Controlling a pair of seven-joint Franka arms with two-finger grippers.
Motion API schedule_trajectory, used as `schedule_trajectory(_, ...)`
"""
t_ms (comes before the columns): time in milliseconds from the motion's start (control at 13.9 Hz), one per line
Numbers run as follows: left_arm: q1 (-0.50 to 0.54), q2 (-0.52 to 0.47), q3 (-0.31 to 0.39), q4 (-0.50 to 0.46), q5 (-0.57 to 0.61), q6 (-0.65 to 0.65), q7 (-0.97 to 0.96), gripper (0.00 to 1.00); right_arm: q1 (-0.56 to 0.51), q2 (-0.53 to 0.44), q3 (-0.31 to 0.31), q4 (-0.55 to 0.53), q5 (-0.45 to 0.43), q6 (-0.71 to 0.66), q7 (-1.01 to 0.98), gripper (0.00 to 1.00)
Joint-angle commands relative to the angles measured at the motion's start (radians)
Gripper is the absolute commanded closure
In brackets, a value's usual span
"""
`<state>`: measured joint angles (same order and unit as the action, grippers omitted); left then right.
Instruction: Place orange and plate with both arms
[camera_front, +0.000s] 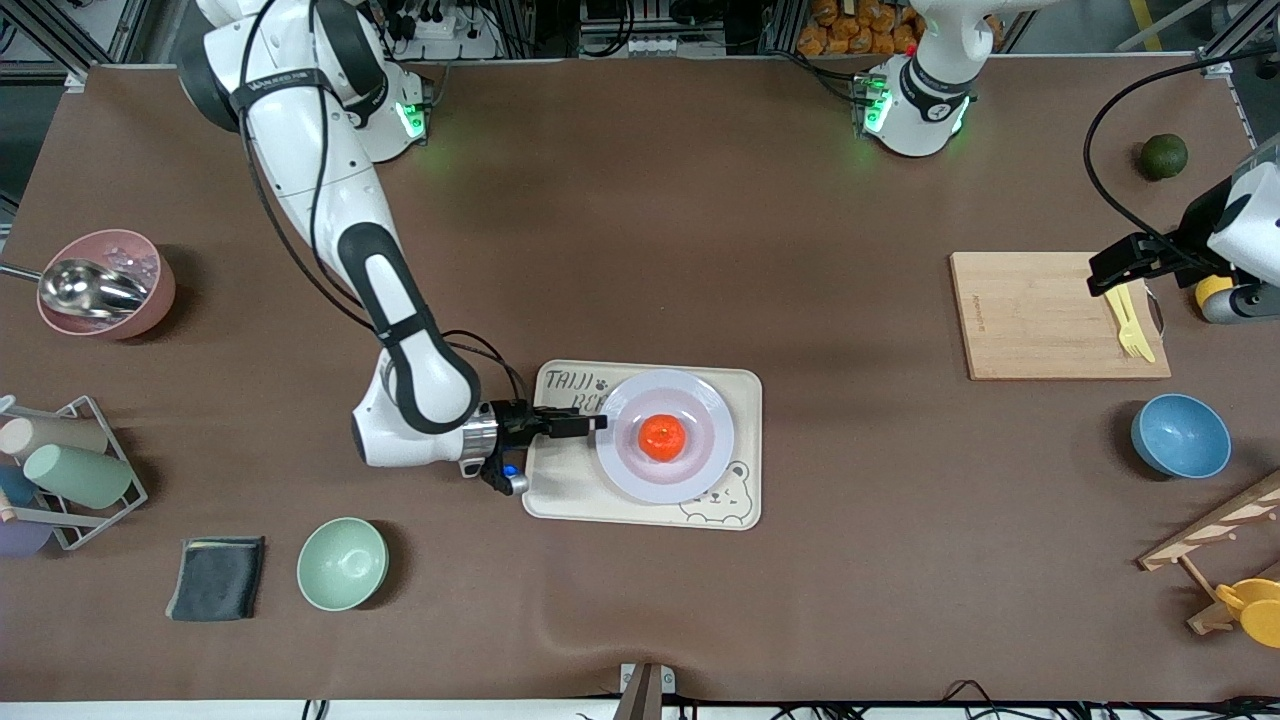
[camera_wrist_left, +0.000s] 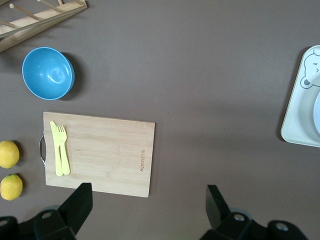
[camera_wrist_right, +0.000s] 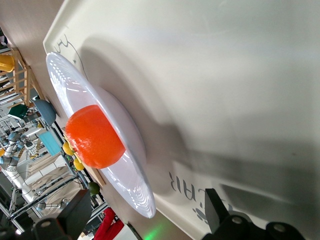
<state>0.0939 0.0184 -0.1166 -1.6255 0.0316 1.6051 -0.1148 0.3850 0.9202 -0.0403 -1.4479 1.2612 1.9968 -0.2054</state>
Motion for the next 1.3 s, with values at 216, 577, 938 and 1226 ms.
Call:
schedule_trajectory(216, 0.007, -0.011, 0.005, 0.006, -0.024, -0.010, 0.015, 0.00, -0.026, -0.122, -0.033, -0.016, -0.078, -0.179, 0.152, 0.00)
schedule_trajectory(577, 0.006, -0.015, 0.005, 0.004, -0.024, -0.010, 0.017, 0.00, -0.041, -0.263, -0.151, -0.014, -0.261, -0.378, 0.153, 0.00)
schedule_trajectory(938, 0.006, -0.017, 0.003, -0.005, -0.025, -0.008, 0.017, 0.00, -0.060, -0.466, -0.286, -0.014, -0.650, -0.516, 0.136, 0.00)
schedule_trajectory(1226, 0.001, -0.015, -0.002, -0.011, -0.024, -0.007, 0.012, 0.00, -0.074, -0.683, -0.291, -0.012, -0.971, -0.550, 0.104, 0.00)
